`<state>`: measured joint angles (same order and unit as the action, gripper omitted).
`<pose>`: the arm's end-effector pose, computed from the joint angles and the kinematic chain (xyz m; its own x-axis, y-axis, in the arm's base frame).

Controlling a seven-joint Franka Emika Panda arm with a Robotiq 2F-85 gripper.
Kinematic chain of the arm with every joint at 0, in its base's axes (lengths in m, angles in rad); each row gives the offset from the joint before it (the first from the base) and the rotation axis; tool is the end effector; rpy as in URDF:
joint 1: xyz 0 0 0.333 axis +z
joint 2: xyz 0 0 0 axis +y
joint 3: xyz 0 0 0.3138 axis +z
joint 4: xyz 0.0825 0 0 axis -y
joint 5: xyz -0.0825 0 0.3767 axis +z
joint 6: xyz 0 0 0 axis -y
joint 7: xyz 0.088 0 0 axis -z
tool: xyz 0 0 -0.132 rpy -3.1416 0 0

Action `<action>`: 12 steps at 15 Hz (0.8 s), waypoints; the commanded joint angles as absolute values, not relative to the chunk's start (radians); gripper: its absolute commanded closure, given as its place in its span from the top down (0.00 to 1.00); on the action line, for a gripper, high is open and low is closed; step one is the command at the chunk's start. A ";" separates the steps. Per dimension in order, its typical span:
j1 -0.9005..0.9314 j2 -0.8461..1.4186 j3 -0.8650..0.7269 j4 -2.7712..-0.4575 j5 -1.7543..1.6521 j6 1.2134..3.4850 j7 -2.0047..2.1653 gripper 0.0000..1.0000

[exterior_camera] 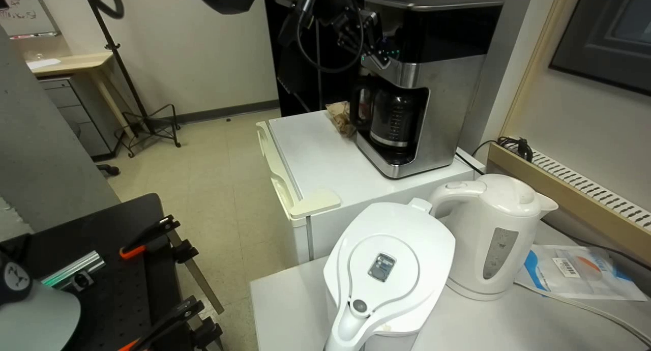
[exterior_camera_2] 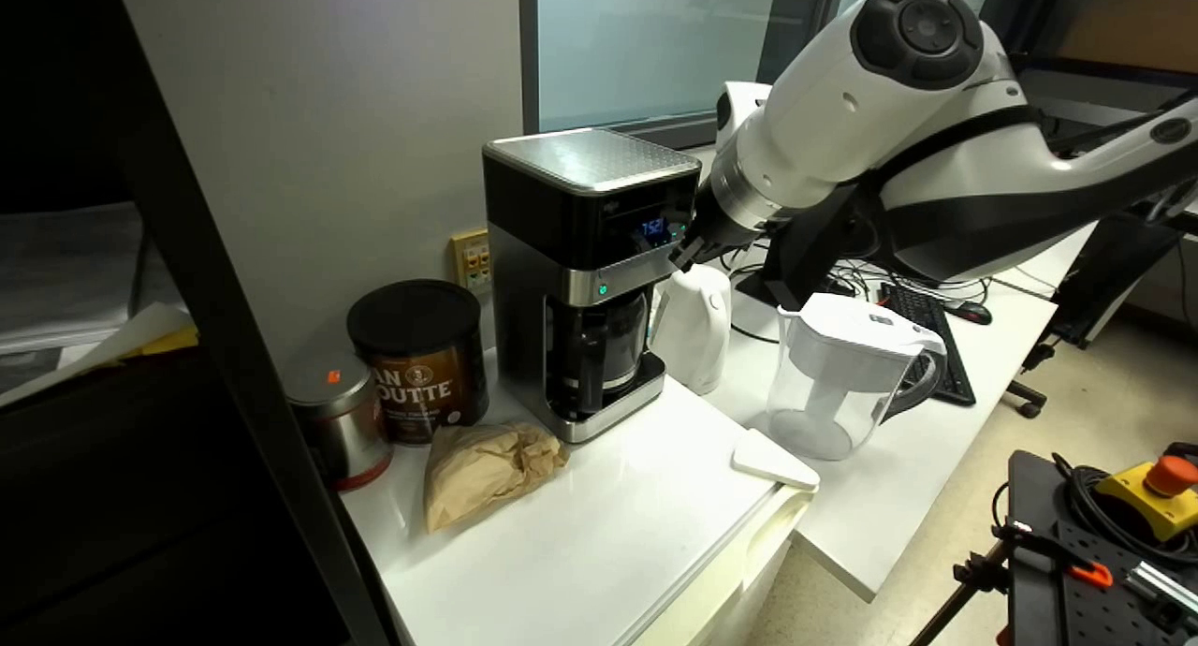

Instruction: Press a button on the right side of the coffee machine

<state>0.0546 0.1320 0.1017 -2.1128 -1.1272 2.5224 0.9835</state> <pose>0.5851 0.0868 0.3623 0.8242 0.1728 0.5393 -0.1115 -0.8842 0.4537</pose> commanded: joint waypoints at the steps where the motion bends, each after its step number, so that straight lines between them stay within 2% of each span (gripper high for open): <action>1: 0.073 0.161 0.079 -2.078 -1.150 2.544 1.005 0.00; 12: 0.069 0.181 0.069 -2.058 -1.157 2.553 1.007 0.00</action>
<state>0.0582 0.1409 0.0948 -2.1048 -1.1272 2.5279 0.9835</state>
